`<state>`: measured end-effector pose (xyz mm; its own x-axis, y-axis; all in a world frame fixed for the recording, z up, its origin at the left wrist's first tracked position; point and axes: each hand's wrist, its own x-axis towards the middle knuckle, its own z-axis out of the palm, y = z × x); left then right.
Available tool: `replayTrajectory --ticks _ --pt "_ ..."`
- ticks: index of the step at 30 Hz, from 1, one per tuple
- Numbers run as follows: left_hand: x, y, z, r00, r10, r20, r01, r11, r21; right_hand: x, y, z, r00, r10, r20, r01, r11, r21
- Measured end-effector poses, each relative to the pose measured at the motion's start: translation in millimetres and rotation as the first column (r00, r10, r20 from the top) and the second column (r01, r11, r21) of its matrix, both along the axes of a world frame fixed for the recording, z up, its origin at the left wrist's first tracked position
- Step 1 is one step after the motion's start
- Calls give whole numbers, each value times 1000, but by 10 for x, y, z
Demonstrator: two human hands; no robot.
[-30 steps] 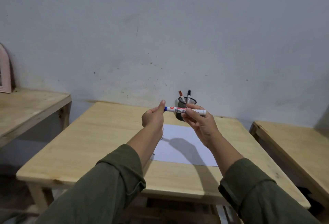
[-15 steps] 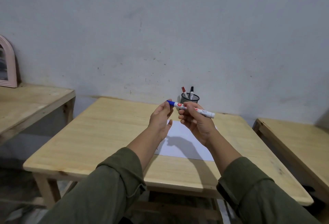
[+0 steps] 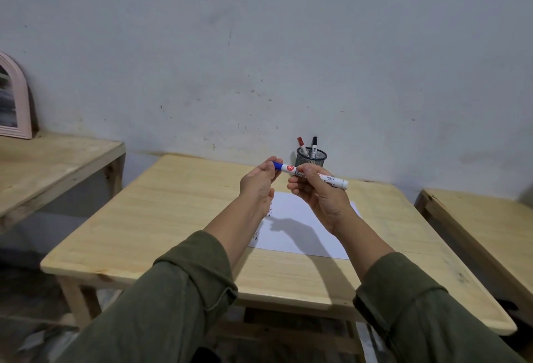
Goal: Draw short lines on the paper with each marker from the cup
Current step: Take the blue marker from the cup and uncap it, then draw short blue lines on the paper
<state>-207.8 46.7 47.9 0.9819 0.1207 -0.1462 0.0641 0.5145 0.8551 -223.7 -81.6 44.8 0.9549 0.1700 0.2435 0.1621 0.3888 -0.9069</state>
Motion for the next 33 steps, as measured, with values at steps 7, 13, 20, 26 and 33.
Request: replayTrajectory --ticks 7,13,20,26,33 --pt "59 217 -15 977 181 -115 -183 983 -6 -37 -80 -46 998 -22 53 28 992 -127" --pt "-43 591 -212 950 312 33 -280 795 538 -11 -262 -166 1000 8 -29 -13 983 -185" --pt "-15 574 -678 953 296 57 -215 536 817 27 -170 -409 994 -71 -80 47 961 -273" --pt "135 584 -860 965 251 71 -161 358 920 131 -155 -578 985 -160 -67 126 924 -362" --pt "172 563 -986 971 225 77 -139 275 951 244 -145 -626 982 -164 -97 122 932 -342"
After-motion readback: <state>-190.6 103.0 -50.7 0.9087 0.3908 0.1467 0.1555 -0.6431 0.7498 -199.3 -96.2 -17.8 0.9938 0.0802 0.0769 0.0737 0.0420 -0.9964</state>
